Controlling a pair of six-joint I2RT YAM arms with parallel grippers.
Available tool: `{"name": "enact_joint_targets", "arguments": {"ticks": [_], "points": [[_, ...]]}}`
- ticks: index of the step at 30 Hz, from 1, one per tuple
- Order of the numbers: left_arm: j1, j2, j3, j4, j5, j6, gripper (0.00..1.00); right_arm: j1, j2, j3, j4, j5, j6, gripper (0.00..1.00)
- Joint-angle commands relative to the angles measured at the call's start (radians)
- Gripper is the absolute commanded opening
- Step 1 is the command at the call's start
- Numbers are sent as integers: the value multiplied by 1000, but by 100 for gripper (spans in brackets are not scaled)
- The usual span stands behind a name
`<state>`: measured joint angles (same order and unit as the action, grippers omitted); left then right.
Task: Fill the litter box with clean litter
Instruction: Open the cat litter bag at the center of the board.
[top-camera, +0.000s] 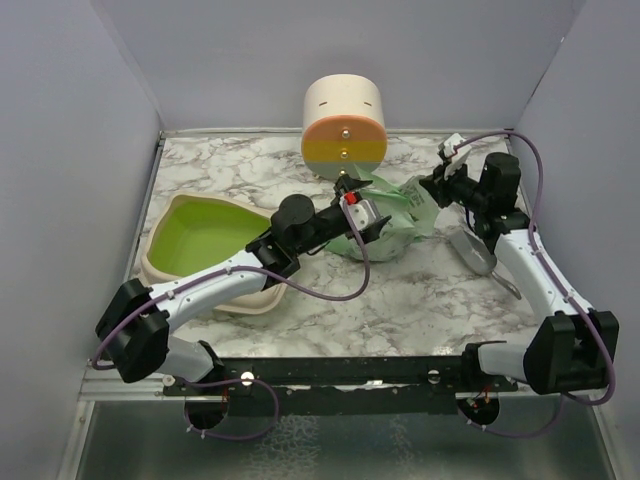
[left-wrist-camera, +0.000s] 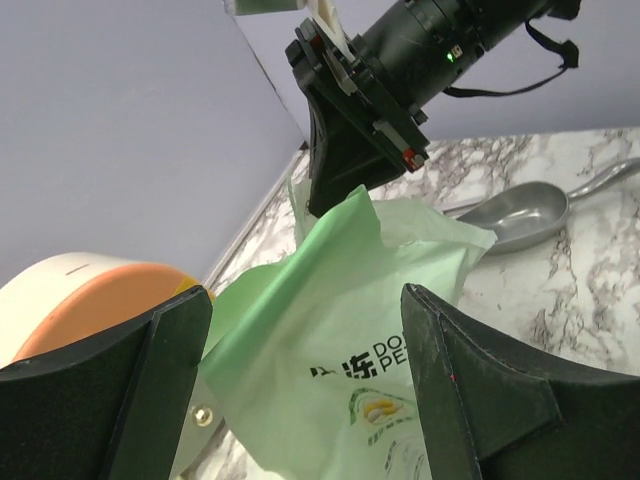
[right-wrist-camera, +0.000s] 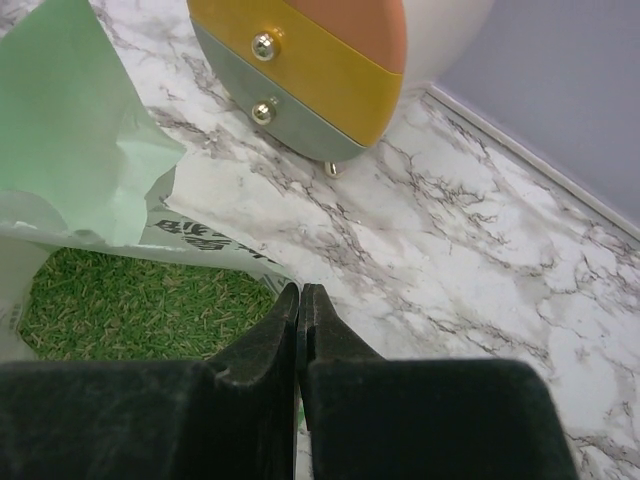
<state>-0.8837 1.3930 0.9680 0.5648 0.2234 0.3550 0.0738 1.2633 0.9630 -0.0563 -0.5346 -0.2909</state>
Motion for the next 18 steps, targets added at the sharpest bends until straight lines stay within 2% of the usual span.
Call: {"name": "enact_joint_targets", "arguments": {"ticks": [1, 10, 18], "points": [[0, -53, 35, -167, -57, 91, 79, -5, 16, 41, 88, 44, 10, 1], [47, -63, 6, -172, -147, 122, 81, -5, 17, 96, 34, 24, -4, 1], [163, -12, 32, -141, 88, 15, 80, -5, -5, 105, -18, 11, -25, 1]]}}
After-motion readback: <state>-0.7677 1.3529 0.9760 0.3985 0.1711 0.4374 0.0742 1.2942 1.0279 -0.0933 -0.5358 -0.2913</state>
